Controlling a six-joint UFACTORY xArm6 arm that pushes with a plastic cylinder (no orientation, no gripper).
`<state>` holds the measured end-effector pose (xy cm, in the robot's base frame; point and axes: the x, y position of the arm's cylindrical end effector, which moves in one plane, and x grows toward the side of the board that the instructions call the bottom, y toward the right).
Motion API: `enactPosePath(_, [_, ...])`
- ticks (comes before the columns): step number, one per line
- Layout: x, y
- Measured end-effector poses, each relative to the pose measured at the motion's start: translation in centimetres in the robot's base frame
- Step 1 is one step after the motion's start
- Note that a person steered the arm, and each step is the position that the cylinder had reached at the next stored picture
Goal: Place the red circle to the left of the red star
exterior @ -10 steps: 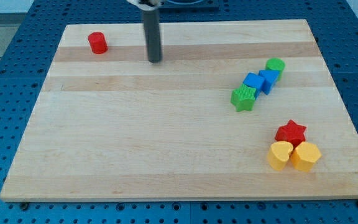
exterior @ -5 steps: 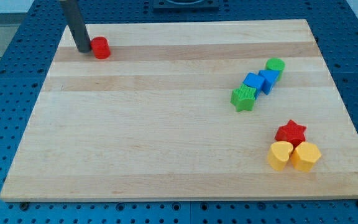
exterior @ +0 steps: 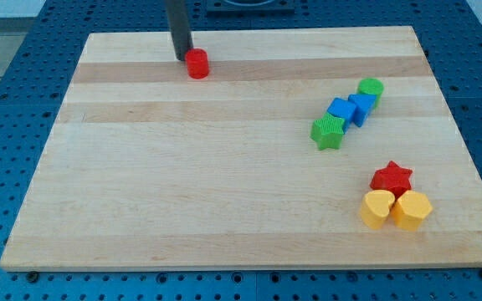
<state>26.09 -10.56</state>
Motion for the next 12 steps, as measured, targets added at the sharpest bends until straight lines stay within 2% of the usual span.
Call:
enactPosePath(1, [2.0, 2.7])
enactPosePath(2, [2.1, 6.8])
enactPosePath(3, [4.9, 8.2])
enactPosePath(5, [11.0, 7.5])
enactPosePath(6, [11.1, 3.7])
enactPosePath(9, [14.7, -0.5])
enactPosePath(10, [16.2, -0.6])
enactPosePath(12, [16.5, -1.8])
